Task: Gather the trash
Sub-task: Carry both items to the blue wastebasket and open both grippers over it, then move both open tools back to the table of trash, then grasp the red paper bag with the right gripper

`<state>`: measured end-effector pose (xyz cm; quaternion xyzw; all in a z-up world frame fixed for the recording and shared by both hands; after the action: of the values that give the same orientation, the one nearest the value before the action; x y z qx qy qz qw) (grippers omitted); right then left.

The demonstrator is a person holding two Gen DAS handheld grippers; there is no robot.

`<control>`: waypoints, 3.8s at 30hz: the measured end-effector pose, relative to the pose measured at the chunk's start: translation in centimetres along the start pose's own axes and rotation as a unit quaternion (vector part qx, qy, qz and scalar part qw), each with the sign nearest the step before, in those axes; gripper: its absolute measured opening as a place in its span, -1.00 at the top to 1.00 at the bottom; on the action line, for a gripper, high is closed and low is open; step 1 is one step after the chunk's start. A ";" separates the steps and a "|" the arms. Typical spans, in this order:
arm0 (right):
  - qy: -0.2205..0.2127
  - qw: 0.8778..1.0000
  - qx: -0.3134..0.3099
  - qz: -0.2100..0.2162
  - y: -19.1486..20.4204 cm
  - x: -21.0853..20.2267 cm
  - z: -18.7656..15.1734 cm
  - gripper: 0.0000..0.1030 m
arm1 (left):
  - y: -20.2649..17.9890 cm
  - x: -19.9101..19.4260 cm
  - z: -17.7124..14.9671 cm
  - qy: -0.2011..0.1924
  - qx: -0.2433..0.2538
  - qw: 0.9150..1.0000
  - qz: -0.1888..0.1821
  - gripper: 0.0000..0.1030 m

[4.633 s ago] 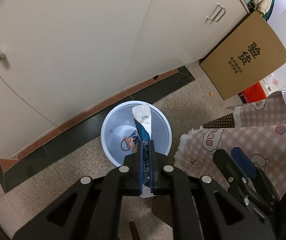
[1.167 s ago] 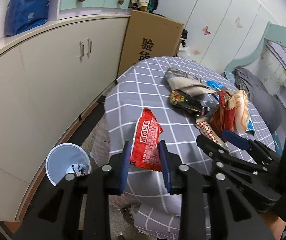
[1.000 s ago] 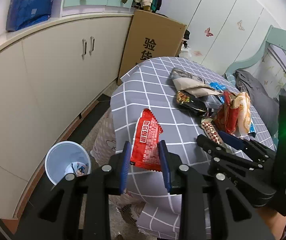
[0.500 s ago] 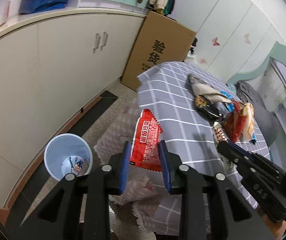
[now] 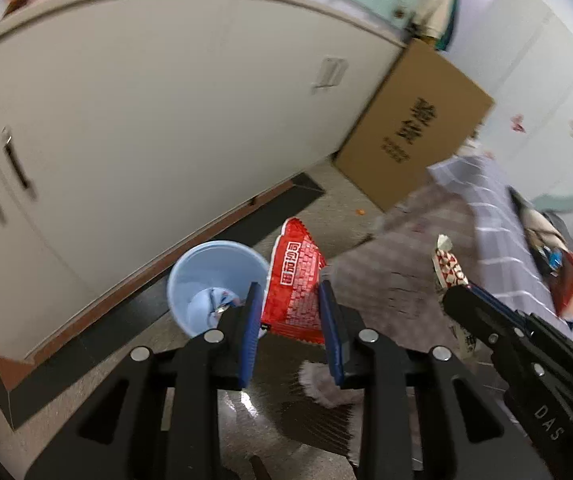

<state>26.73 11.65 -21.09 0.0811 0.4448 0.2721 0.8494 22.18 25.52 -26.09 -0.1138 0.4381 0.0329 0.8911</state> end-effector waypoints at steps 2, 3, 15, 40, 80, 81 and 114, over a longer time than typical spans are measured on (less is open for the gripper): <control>0.010 1.000 0.002 0.008 0.6 1.9 0.0 0.79 | 1.8 0.8 -0.1 0.008 -0.012 1.000 0.010 0.46; 0.015 1.000 0.002 0.010 0.8 2.8 0.1 0.79 | 2.7 1.2 -0.2 0.011 -0.020 1.000 0.015 0.46; -0.003 1.000 0.006 0.011 2.0 10.3 1.9 -0.03 | 8.1 4.6 -0.2 0.035 -0.054 0.997 0.050 0.46; 0.005 0.998 0.018 -0.055 -1.6 11.7 -1.2 -0.26 | 5.7 9.9 0.9 0.087 -0.020 0.995 0.042 0.45; -0.052 0.998 0.038 0.013 1.8 1.9 0.7 -0.26 | 4.2 -5.6 2.6 -0.065 -0.044 0.988 0.133 -0.49; -0.061 0.997 0.039 0.016 2.0 0.5 1.0 -0.27 | 3.6 -6.8 2.9 -0.077 -0.042 0.987 0.132 -0.49; -0.157 0.951 0.160 -0.214 -21.3 -14.1 5.0 -0.44 | -24.1 -0.7 6.9 -0.016 0.118 0.992 -0.046 -0.49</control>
<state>32.61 -13.20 -16.16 0.1600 0.3503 -0.0071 0.9228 30.92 3.70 -17.30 -0.0269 0.4185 -0.0581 0.9059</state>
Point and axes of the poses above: each gripper's, at about its wrist camera, not at the fingertips, and x roughly the way its jaws point, y to its left, z to its top, the point moved 3 cm from there along x, roughly the way its jaws point, and after that the axes turned 15 degrees about x, right-handed, at the moved point
